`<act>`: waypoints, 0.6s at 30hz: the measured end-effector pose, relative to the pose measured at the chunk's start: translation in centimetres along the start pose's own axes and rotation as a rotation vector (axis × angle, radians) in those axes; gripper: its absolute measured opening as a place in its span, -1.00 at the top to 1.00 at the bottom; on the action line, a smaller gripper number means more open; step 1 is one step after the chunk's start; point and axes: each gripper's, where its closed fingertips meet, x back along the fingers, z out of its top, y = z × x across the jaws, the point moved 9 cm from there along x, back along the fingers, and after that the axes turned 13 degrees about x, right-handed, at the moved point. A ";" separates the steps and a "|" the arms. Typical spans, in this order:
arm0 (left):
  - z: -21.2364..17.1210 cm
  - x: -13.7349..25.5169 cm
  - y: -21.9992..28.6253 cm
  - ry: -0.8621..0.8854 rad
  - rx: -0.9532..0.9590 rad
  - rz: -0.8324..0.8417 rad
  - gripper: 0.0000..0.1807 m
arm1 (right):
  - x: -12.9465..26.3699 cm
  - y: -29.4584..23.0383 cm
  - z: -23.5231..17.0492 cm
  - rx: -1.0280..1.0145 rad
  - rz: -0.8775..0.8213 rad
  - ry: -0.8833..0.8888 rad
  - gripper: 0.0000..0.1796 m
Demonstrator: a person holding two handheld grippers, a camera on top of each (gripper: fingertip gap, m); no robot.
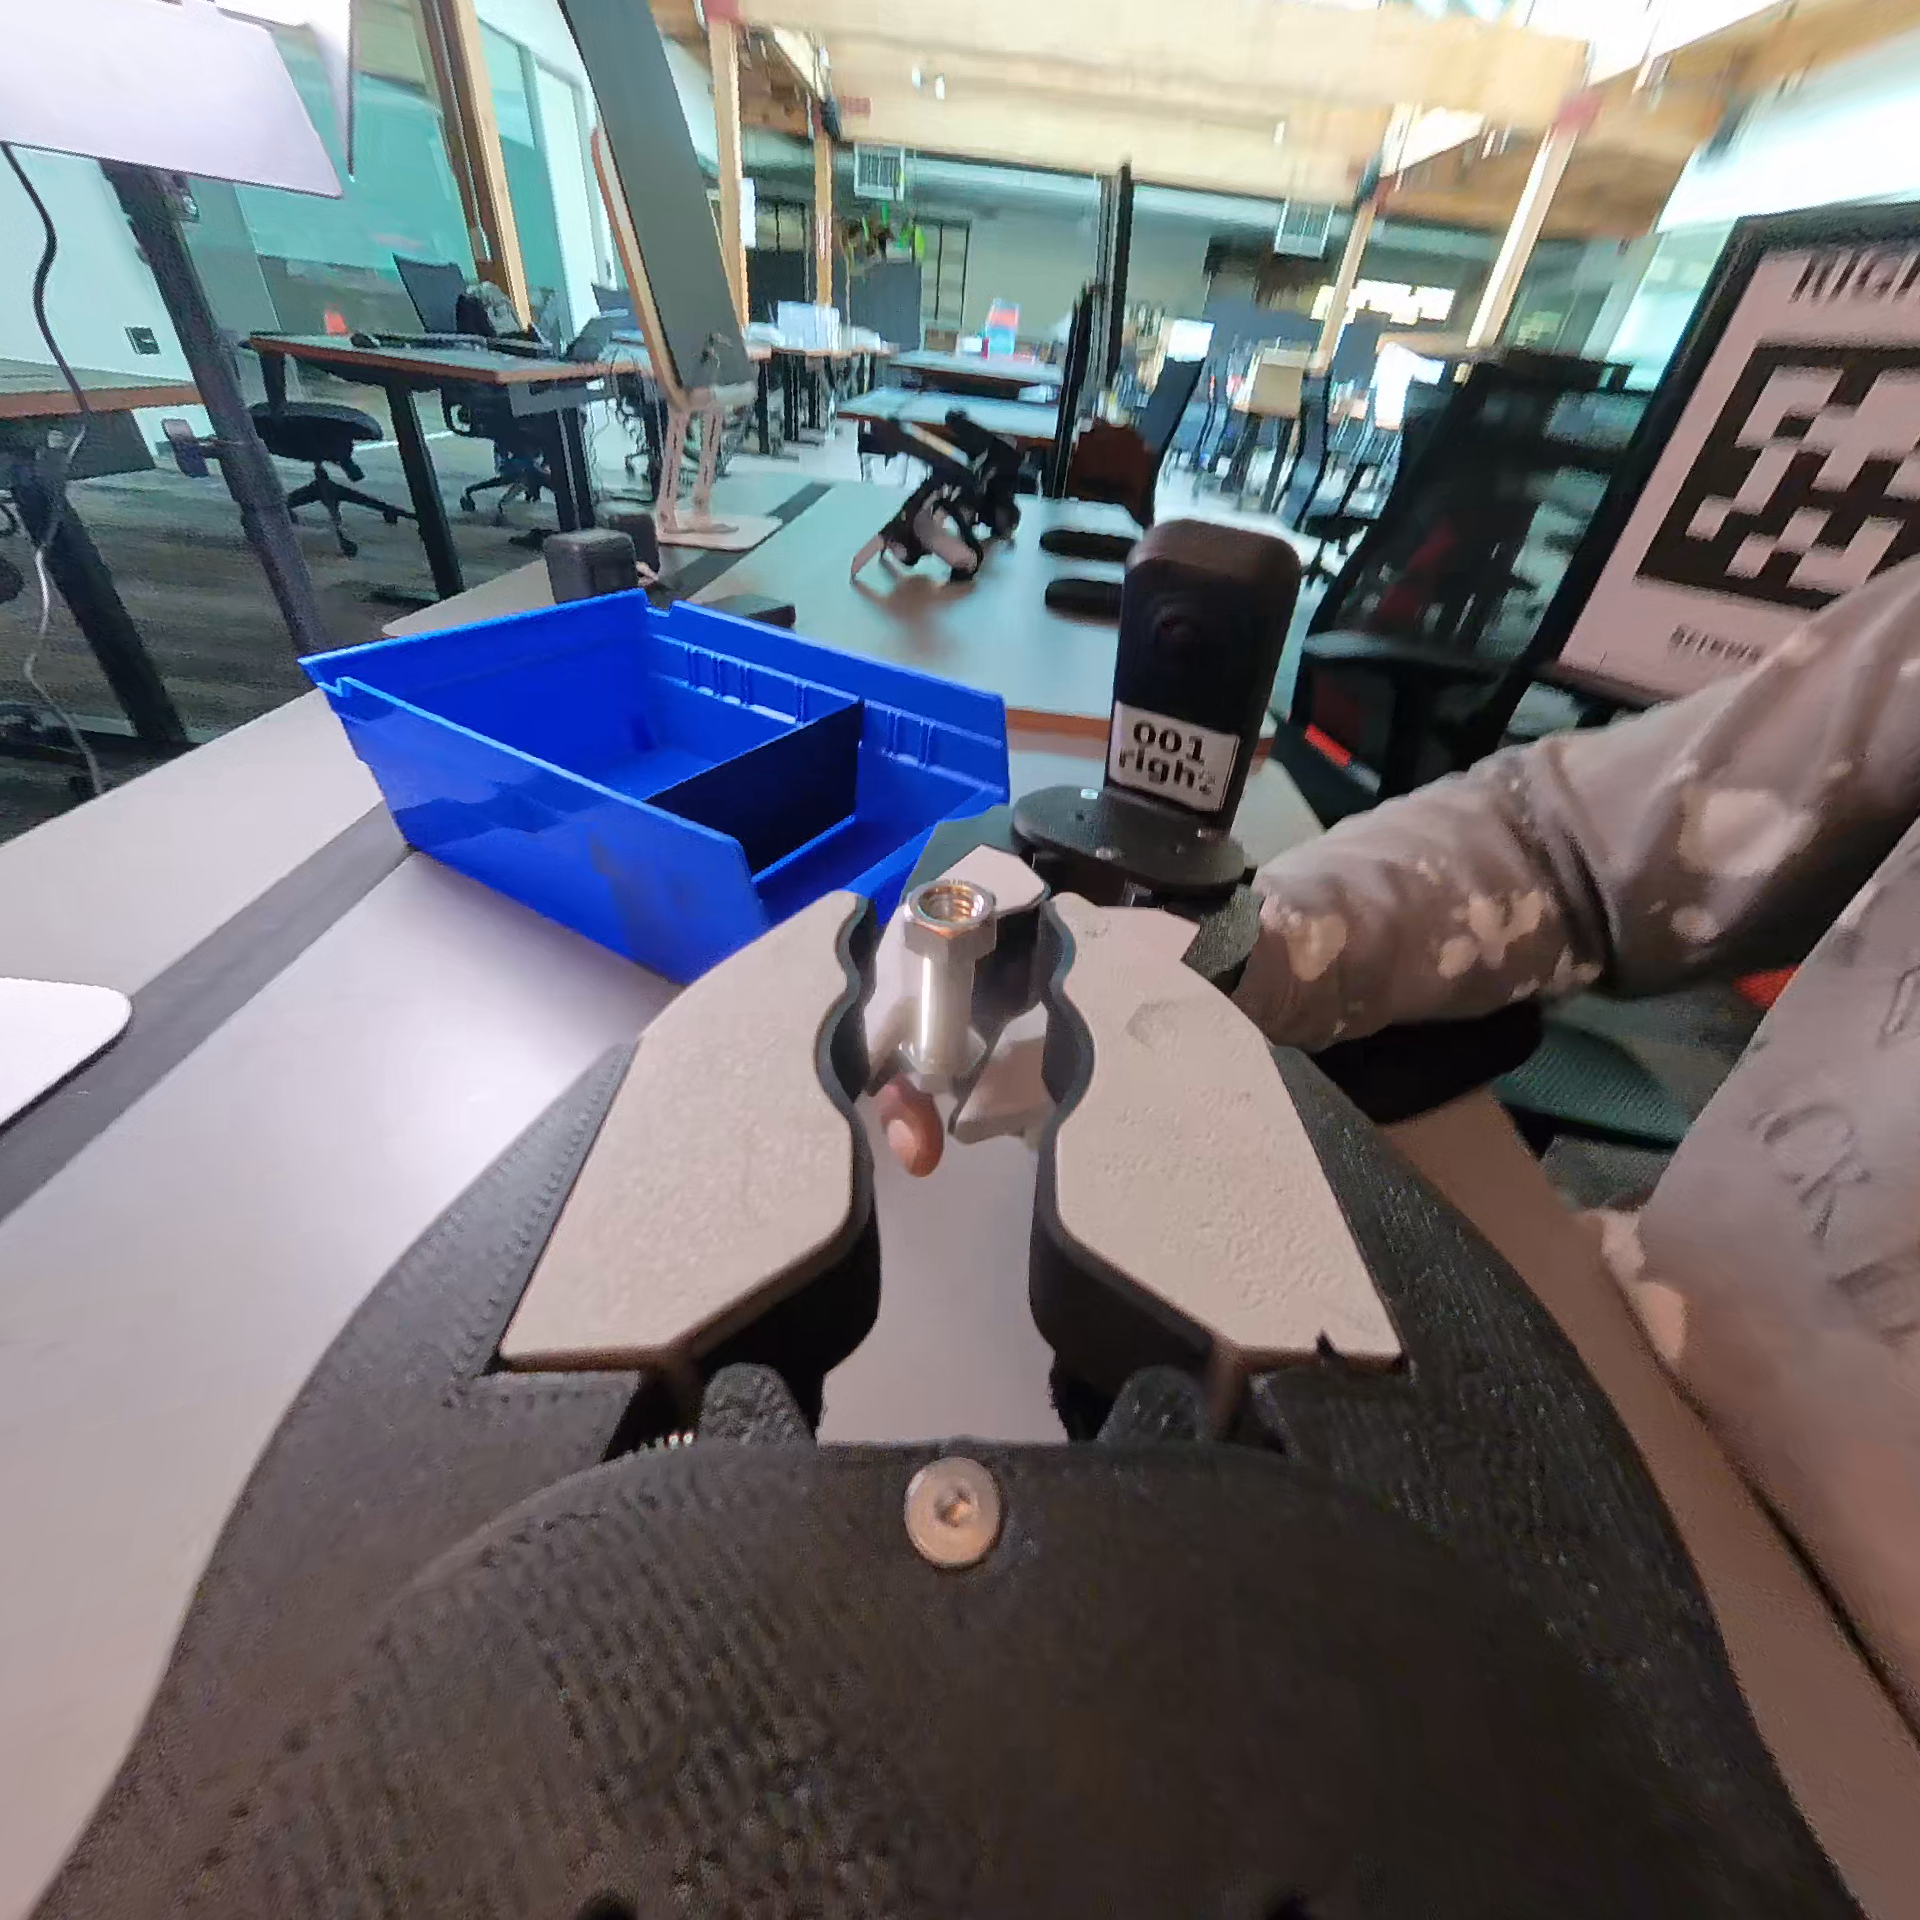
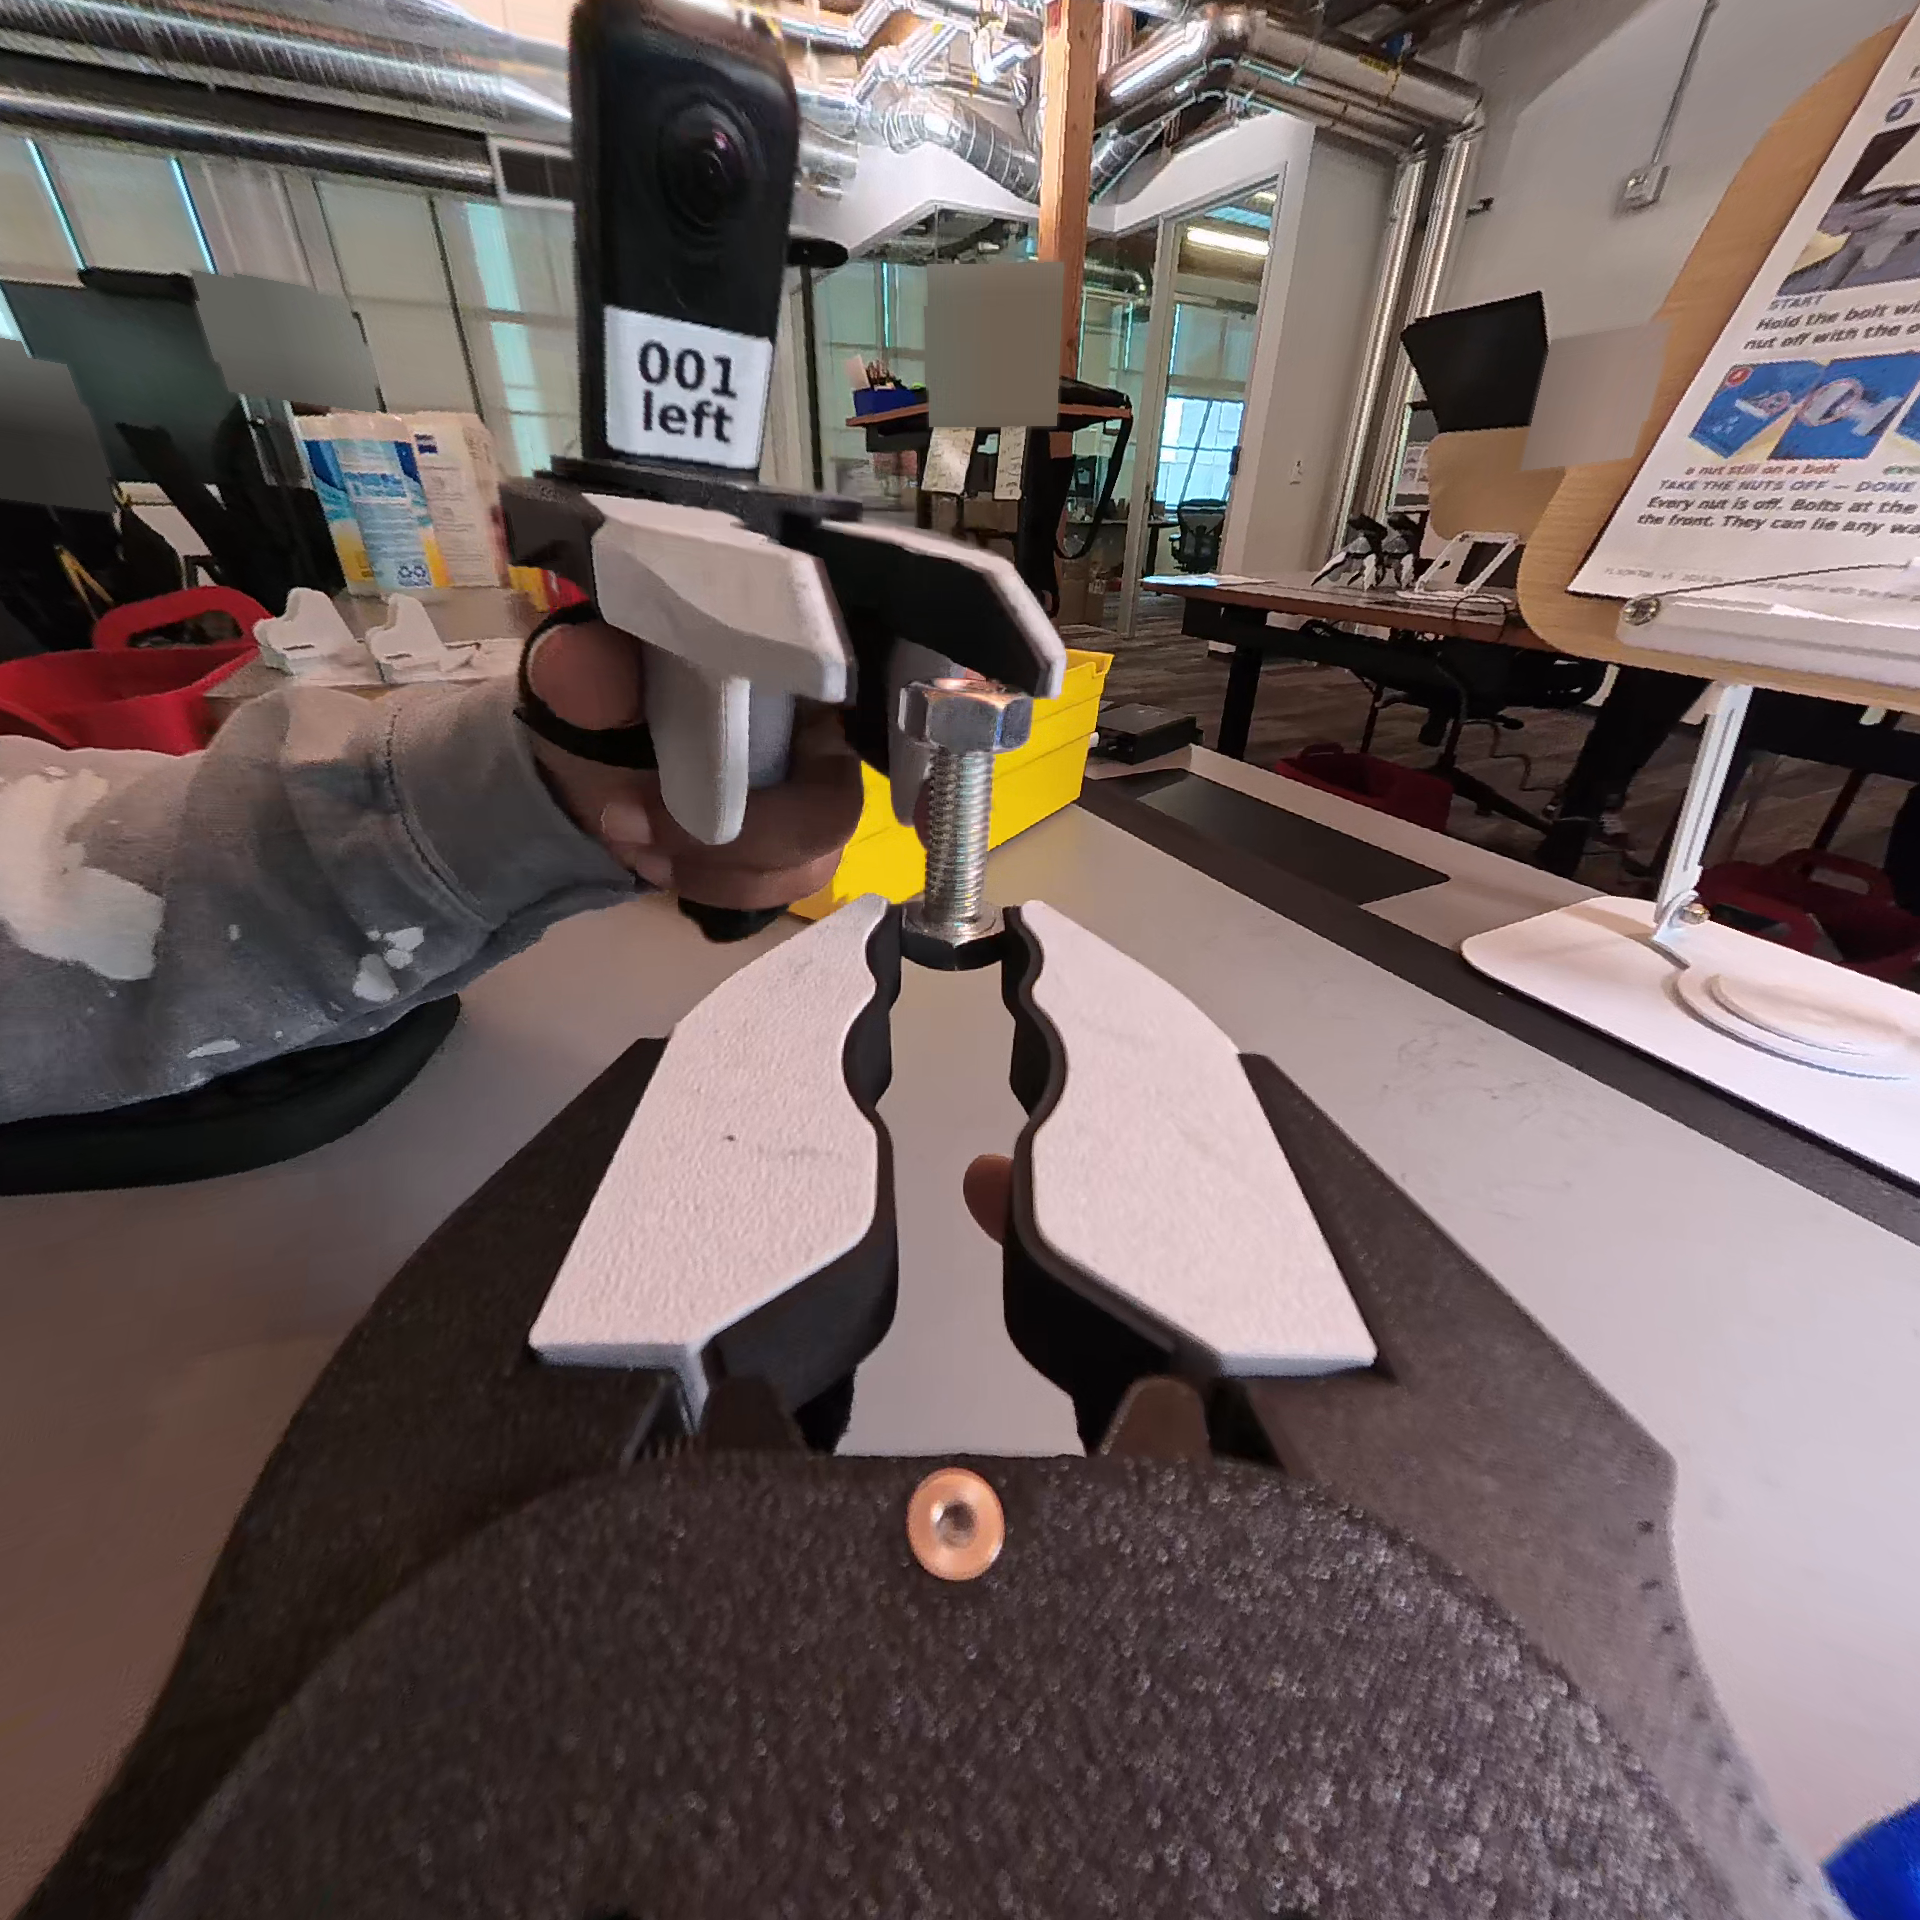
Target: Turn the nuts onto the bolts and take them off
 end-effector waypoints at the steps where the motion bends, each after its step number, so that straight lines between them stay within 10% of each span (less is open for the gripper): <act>1: -0.1 -0.1 -0.2 0.029 0.031 -0.004 0.67 | 0.0 0.0 0.0 0.006 -0.007 -0.002 0.80; 18: -0.6 -1.0 -0.1 0.003 -0.025 0.064 0.80 | 0.1 0.1 0.1 0.006 -0.030 -0.012 0.80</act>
